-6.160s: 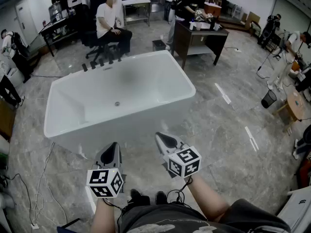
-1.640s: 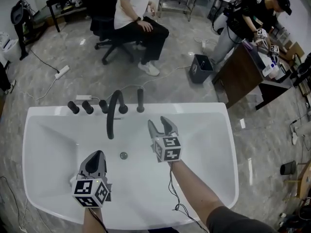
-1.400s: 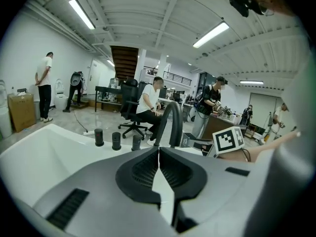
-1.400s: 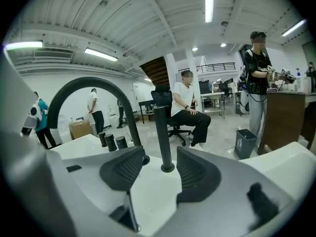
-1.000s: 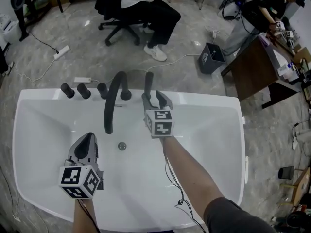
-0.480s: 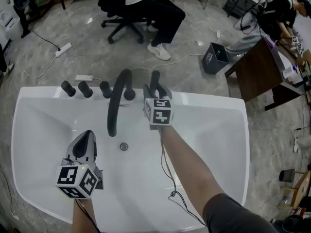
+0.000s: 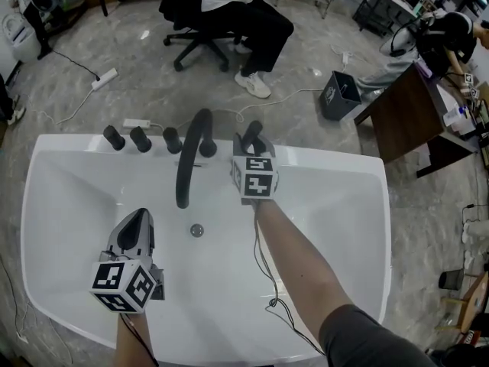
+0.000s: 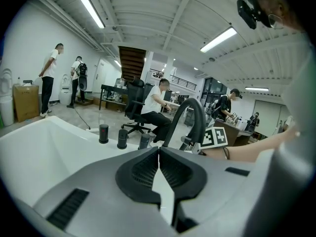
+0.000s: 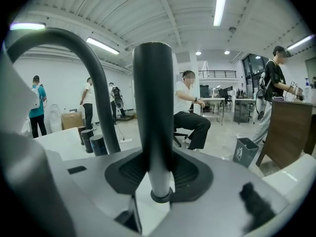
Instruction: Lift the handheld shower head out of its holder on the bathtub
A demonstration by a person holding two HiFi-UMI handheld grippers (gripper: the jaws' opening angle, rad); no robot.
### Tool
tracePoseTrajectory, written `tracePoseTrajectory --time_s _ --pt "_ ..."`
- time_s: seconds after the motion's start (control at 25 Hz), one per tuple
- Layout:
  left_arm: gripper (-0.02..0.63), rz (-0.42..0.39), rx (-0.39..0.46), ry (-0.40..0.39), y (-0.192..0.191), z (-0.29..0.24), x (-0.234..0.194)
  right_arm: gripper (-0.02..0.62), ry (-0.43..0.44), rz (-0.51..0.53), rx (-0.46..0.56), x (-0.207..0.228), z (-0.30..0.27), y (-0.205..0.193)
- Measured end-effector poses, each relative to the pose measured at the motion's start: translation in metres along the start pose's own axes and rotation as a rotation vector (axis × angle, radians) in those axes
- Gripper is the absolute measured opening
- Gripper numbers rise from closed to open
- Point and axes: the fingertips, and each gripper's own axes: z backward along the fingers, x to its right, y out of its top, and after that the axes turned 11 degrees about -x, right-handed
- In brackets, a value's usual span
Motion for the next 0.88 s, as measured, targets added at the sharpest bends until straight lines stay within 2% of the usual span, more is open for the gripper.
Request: tracePoseTrajectory --time_s 0.32,0.64,0.88 --pt "0.017 -0.031 0.033 -0.017 0.014 0.042 0.022 0.136 0.02 0.034 0.071 -0.011 0.064 0.046" --pt "0.017 -0.069 0.039 -0.059 0.02 0.105 0.059 0.135 0.037 0.056 0.159 -0.028 0.166 0.098" --pt "0.017 -0.093 0.064 -0.118 0.02 0.163 0.085 0.135 0.031 0.08 0.211 -0.055 0.254 0.109"
